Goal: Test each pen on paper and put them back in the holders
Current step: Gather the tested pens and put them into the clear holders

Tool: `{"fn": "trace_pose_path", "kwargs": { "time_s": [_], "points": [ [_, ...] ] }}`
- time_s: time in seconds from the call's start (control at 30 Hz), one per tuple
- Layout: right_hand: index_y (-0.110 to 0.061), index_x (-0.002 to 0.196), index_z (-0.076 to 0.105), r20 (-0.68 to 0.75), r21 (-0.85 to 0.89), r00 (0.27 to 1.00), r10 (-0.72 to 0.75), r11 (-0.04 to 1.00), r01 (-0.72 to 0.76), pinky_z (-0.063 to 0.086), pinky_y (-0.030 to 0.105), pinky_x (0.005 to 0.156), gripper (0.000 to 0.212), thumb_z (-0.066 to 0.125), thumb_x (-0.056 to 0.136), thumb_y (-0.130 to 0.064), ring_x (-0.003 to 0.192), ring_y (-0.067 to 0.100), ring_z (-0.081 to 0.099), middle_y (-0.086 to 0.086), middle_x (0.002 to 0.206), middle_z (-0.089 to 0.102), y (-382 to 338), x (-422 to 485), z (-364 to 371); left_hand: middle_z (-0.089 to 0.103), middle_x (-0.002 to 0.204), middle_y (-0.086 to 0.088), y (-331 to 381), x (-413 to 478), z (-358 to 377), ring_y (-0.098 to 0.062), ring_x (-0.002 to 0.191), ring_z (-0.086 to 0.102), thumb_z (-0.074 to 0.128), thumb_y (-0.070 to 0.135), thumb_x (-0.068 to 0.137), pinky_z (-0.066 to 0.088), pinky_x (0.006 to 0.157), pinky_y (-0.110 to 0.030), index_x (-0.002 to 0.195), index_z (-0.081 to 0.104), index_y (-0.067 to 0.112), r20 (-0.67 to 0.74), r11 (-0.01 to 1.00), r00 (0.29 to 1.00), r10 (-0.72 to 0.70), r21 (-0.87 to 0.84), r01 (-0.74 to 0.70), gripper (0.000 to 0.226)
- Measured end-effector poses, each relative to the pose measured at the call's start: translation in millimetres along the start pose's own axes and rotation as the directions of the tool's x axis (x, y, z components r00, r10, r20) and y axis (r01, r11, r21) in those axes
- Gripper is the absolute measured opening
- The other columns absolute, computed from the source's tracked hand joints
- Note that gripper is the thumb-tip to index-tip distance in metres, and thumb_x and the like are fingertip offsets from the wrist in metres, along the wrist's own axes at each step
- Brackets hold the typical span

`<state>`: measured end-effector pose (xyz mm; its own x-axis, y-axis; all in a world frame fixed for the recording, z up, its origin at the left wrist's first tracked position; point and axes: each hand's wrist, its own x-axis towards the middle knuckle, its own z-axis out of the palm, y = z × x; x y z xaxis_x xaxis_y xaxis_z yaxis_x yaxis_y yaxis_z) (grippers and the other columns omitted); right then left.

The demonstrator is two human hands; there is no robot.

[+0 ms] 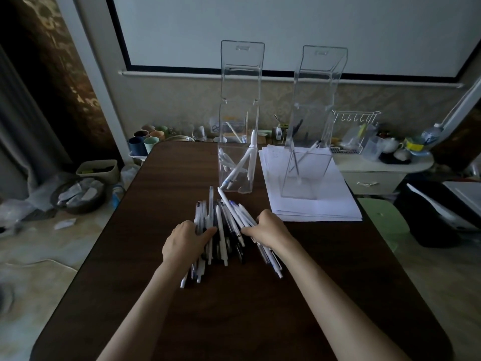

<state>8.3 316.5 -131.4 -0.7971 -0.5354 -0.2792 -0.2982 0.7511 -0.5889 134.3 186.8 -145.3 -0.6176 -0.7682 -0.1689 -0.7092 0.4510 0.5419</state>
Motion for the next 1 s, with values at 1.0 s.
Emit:
{"fn": "trace_pose_path", "kwargs": {
  "time_s": [1.0],
  "points": [
    [-0.01,0.107,0.058,0.008,0.914,0.937,-0.348,0.382,0.134,0.054,0.028,0.074,0.017,0.048,0.094,-0.006,0.088,0.02,0.068,0.006,0.089,0.068,8,-17,-35,0.059,0.079,-0.004,22,-22,-15,-0.017,0.069,0.06,0.042,0.023,0.098,0.052,0.06,-0.03,0.098,0.05,0.006,0.112,0.422,0.949,0.295,-0.906,-0.024,0.018]
  ]
}}
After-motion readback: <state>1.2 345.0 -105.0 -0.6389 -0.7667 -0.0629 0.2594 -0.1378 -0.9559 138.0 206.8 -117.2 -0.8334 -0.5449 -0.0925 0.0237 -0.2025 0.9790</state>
